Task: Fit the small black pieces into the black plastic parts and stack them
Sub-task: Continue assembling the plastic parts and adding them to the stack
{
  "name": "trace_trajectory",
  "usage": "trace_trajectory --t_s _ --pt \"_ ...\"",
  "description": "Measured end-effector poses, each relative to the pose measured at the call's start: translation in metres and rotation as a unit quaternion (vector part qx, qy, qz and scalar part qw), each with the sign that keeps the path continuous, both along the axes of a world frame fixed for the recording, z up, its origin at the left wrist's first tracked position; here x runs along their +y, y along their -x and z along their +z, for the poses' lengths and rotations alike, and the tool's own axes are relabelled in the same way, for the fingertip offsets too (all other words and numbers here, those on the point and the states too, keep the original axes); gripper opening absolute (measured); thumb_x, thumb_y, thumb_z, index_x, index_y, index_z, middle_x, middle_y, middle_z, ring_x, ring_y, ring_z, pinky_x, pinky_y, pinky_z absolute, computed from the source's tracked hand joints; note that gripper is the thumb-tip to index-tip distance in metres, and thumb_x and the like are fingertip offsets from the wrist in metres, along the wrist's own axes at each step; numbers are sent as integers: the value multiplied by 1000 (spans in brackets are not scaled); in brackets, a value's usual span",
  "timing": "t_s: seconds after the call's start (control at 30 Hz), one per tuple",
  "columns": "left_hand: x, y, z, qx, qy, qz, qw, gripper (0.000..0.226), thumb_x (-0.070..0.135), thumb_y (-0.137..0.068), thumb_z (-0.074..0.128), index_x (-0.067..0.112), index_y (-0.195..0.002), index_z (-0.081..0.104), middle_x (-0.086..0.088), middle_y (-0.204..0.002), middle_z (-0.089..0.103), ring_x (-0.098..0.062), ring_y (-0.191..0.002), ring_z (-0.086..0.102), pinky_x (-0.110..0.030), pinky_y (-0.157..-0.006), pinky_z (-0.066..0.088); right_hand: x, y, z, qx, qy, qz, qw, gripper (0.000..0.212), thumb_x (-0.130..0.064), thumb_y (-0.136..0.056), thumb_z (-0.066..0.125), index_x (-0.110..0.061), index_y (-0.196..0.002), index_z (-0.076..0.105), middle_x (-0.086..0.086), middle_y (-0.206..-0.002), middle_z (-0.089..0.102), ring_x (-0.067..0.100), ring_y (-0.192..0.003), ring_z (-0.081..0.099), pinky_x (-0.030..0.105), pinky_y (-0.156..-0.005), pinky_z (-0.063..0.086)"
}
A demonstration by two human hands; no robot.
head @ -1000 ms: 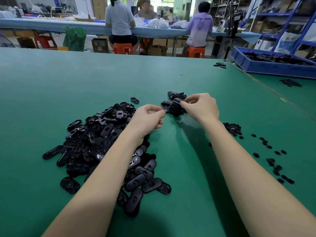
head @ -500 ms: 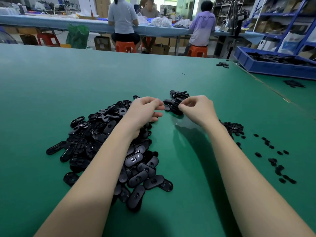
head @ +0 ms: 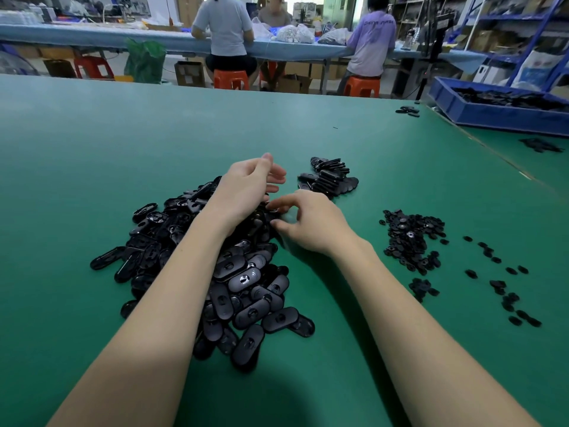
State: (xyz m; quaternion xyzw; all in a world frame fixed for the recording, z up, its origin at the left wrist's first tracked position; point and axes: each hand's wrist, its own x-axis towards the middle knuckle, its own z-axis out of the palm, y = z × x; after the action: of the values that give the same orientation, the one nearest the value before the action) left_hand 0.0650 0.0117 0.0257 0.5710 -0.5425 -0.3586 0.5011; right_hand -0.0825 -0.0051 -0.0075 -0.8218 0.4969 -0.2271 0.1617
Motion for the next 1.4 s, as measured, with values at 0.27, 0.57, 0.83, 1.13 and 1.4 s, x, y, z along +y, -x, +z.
trace_trajectory --t_s 0.27,0.57,0.83,1.13,1.4 --pt "-1 1 -4 -22 -9 -6 1000 40 36 -107 39 17 -92 71 0 -97 76 -17 -88 70 -32 -86 56 1 0 -3 4 60 -27 998 17 -42 -86 69 -40 -101 77 -17 -100 72 14 -96 64 26 -73 40" --pt "0 -3 -8 -63 -11 -12 998 23 22 -101 49 20 -94 72 4 -94 77 -18 -94 72 -33 -89 56 -11 34 3 -26 33 -43 998 10 -43 -90 67 -42 -93 77 -23 -84 71 -5 -69 54 25 -68 41" --pt "9 13 -4 -144 -9 -28 989 16 34 -97 56 33 -95 72 2 -92 76 -11 -84 73 -33 -83 56 -14 65 22 -90 -12 -35 995 11 -39 -89 71 -46 -82 75 -23 -77 72 -9 -67 59 21 -67 46" --pt "9 27 -10 63 -44 -66 995 10 1 -92 67 7 -94 75 -11 -92 75 -14 -80 71 -26 -87 57 -10 87 38 -95 -47 -82 991 10 -39 -90 69 -44 -88 77 -17 -81 74 -4 -66 59 18 -58 47" --pt "10 29 -11 45 -47 -37 997 25 -6 -83 72 19 -87 74 -3 -92 76 -13 -89 71 -24 -86 56 -12 122 35 60 -90 -278 954 23 -24 -88 60 -39 -96 76 -11 -107 74 20 -103 63 29 -77 45"
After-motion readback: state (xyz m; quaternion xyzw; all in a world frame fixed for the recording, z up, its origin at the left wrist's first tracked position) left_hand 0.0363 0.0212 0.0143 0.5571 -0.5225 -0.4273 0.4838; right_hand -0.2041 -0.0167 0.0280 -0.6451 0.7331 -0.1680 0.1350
